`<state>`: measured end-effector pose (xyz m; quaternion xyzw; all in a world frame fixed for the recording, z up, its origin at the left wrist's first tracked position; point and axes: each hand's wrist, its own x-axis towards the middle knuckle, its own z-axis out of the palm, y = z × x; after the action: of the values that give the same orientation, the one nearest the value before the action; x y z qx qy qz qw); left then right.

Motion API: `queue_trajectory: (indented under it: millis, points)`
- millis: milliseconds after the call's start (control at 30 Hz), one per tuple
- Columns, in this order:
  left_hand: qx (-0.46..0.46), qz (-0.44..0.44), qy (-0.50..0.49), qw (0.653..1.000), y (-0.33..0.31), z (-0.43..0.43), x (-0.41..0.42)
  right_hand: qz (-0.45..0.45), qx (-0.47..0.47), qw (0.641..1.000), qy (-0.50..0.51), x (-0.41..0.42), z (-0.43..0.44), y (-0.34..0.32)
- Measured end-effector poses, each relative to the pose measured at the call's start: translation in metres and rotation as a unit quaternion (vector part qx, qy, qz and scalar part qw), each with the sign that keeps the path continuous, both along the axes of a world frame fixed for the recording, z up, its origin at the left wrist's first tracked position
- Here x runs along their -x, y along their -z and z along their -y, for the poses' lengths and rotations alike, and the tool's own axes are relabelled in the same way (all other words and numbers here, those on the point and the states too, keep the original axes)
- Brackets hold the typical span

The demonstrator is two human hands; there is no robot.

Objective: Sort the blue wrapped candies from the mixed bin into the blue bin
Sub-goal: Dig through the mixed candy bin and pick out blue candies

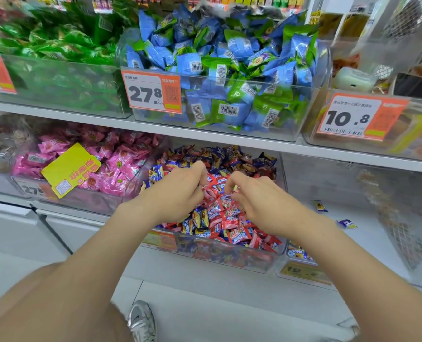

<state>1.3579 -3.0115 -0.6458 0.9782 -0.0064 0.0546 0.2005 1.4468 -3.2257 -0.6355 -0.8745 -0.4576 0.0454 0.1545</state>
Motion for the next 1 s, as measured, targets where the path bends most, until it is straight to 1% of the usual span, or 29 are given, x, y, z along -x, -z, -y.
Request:
queue_trajectory:
  millis: [100, 167, 233, 267, 333, 400, 533, 600, 667, 767, 867, 933, 1000]
  points:
    - [-0.020, -0.015, -0.022, 0.999, -0.004, 0.002, 0.002, 0.028, 0.064, 0.998, -0.003, 0.005, -0.002, 0.001]
    - [-0.057, -0.003, -0.073, 0.996, -0.005, 0.001, 0.002, 0.038, 0.071, 0.997, -0.011, 0.009, -0.003, 0.001]
    - [-0.063, 0.021, -0.130, 0.989, -0.004, 0.000, 0.001, 0.048, 0.086, 0.995, -0.033, 0.011, -0.004, 0.002]
    - [-0.064, 0.025, -0.140, 0.988, -0.003, -0.002, 0.000, 0.055, 0.109, 0.992, -0.042, 0.011, -0.005, 0.004]
    - [-0.075, 0.008, -0.145, 0.987, 0.001, -0.007, -0.002, 0.076, 0.138, 0.986, -0.047, 0.010, -0.009, 0.009]
    - [-0.081, -0.014, -0.141, 0.987, 0.003, -0.012, -0.003, 0.096, 0.148, 0.984, -0.035, 0.006, -0.016, 0.014]
    - [-0.046, -0.032, -0.132, 0.990, 0.001, -0.011, 0.002, 0.140, 0.175, 0.974, -0.043, 0.005, -0.025, 0.016]
    - [-0.056, -0.054, -0.133, 0.988, 0.002, -0.012, 0.004, 0.163, 0.167, 0.971, -0.045, 0.007, -0.026, 0.015]
    - [-0.069, -0.066, -0.134, 0.986, 0.001, -0.010, 0.006, 0.169, 0.148, 0.974, -0.018, 0.005, -0.025, 0.013]
    - [-0.070, -0.069, -0.125, 0.987, -0.003, -0.009, 0.006, 0.152, 0.102, 0.983, 0.032, -0.003, -0.019, 0.012]
    - [-0.063, -0.041, -0.137, 0.988, -0.004, -0.015, 0.004, 0.129, 0.060, 0.988, 0.061, -0.007, -0.014, 0.016]
    - [-0.068, -0.034, -0.154, 0.985, -0.002, -0.020, 0.002, 0.119, 0.060, 0.989, 0.070, -0.007, -0.013, 0.018]
    - [-0.073, -0.055, -0.147, 0.985, 0.001, -0.023, 0.002, 0.105, 0.078, 0.989, 0.073, -0.005, -0.014, 0.020]
